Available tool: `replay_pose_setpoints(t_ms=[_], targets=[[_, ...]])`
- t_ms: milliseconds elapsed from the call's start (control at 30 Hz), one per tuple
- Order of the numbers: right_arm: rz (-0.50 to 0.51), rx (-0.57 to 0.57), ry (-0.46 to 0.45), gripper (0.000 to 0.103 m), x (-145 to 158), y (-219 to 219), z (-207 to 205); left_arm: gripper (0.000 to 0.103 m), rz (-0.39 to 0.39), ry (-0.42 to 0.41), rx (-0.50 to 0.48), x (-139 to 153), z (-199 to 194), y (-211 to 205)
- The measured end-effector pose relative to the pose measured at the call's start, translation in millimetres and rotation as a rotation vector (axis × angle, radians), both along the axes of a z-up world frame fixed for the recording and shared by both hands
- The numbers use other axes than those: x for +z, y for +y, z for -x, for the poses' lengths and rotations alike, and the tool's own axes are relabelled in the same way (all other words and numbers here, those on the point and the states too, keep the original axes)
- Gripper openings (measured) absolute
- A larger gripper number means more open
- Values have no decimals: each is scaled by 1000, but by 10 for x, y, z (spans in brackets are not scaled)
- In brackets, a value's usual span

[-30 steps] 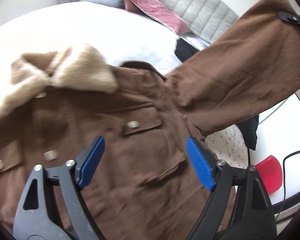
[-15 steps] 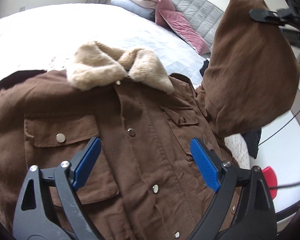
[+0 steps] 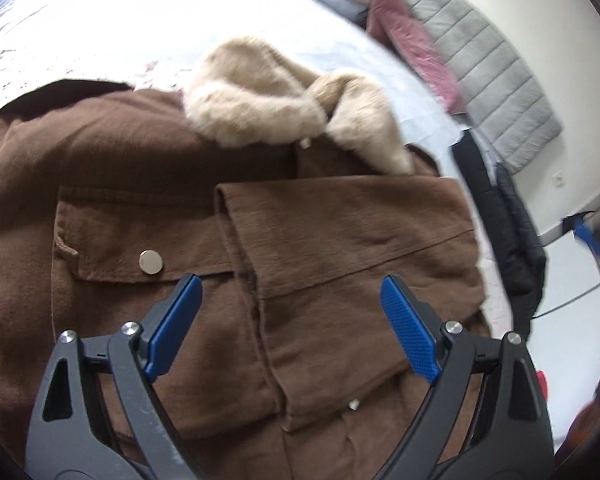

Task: Fold large clothes
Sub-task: 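Lift the sleeve with the right gripper and fold it across the coat front, then release the folded sleeve with the right gripper onto the coat front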

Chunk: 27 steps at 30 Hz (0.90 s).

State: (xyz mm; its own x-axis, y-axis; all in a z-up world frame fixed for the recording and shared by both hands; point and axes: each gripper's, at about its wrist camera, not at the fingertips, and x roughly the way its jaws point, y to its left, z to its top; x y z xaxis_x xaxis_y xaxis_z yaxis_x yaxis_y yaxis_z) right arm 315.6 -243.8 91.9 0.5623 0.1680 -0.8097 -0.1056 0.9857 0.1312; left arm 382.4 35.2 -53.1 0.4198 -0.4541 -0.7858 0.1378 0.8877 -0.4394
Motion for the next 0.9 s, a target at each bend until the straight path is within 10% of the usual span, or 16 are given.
replay_pose_setpoints(t_ms=[133,267,300,533,633,700,900], targets=[[17,-53,37,70,-661,-212,350,81,-67,28,47,-184,-104,-64],[-26,-94,67,70,-1209,-386,598,9,-138,-20,65,-132,-87,-124],[-45,-103,72,70,-1291,-410,636,7,-133,-36,72,-88,-70,-125],[-91,-174,102,70,-1524,-552,751,11,-323,-281,153,352,88,-315],[-113,-167,93,70,-1508,-589,822,37,-458,-230,190,314,3,-368],[-104,-177,92,70,-1497,-620,835,59,-388,-219,166,333,75,-371],[-119,-203,135,70,-1561,-702,799,77,-250,-156,1,125,318,-661]])
